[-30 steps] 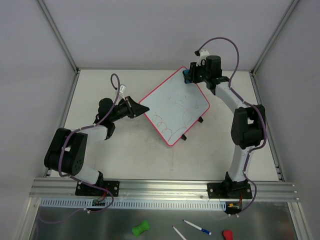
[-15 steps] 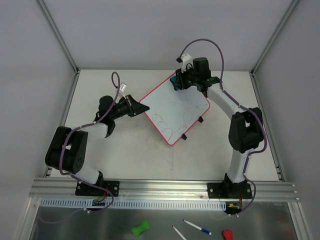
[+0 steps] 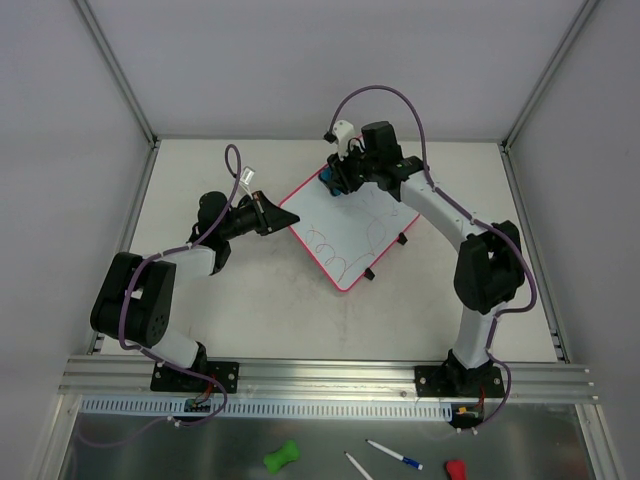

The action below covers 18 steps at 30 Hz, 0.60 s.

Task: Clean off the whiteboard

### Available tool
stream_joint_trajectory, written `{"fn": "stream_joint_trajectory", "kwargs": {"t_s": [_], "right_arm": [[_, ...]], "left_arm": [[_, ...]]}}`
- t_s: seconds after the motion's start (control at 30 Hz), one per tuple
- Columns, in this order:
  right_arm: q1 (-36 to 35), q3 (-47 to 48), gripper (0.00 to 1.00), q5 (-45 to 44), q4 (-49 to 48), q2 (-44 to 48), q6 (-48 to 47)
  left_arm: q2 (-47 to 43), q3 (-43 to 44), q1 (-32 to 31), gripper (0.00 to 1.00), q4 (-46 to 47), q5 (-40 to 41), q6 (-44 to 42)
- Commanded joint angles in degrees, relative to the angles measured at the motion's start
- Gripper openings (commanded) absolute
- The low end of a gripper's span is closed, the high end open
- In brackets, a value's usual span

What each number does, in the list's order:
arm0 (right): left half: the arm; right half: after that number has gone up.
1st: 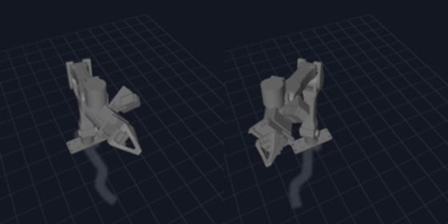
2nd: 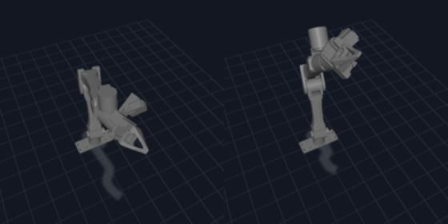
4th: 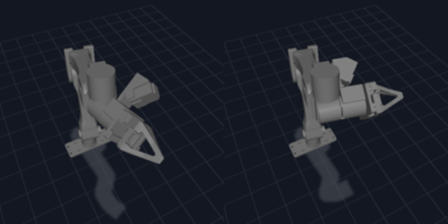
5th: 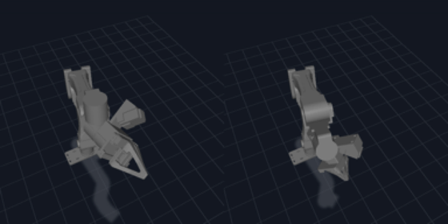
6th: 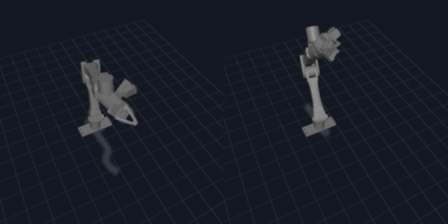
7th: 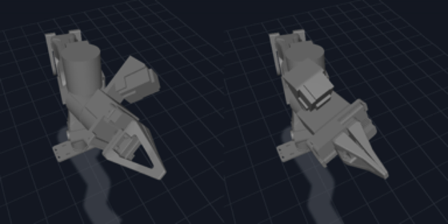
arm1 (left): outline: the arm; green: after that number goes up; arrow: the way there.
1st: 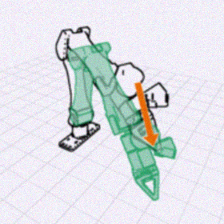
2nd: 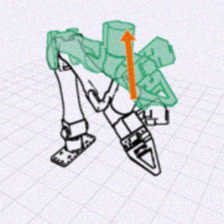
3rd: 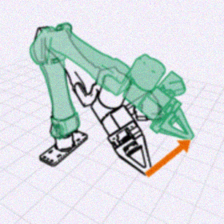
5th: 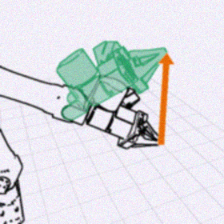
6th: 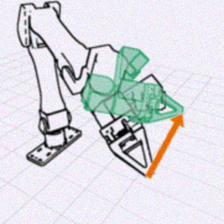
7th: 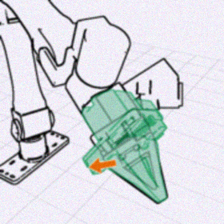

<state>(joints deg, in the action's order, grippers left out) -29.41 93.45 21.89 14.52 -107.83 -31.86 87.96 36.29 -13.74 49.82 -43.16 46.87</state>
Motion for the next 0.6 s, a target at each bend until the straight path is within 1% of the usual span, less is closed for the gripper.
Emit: {"fn": "stream_joint_trajectory", "kwargs": {"t_s": [0.0, 0.17, 0.33, 0.4, 0.57], "right_arm": [[0.31, 2.34, 0.0, -5.09, 4.2, -0.79, 1.79], [3.91, 10.33, 0.0, -7.3, 6.13, -5.54, 8.98], [7.69, 14.91, 0.0, -8.35, 6.48, -9.67, 15.41], [9.27, 16.06, 0.0, -8.7, 7.18, -11.17, 19.0], [12.35, 14.13, 0.0, -8.36, 7.1, -12.14, 25.17]], "left_arm": [[-0.16, 1.59, -1.12, 0.0, 1.77, -5.53, -4.86], [-0.6, 1.32, -1.2, 0.0, 1.68, -5.62, -5.12], [-0.78, 1.06, -1.2, 0.0, 1.68, -5.8, -5.12], [-0.86, 1.15, -1.12, 0.0, 1.68, -5.8, -5.12], [-0.95, 1.15, -1.12, 0.0, 1.68, -5.8, -5.21]]}}
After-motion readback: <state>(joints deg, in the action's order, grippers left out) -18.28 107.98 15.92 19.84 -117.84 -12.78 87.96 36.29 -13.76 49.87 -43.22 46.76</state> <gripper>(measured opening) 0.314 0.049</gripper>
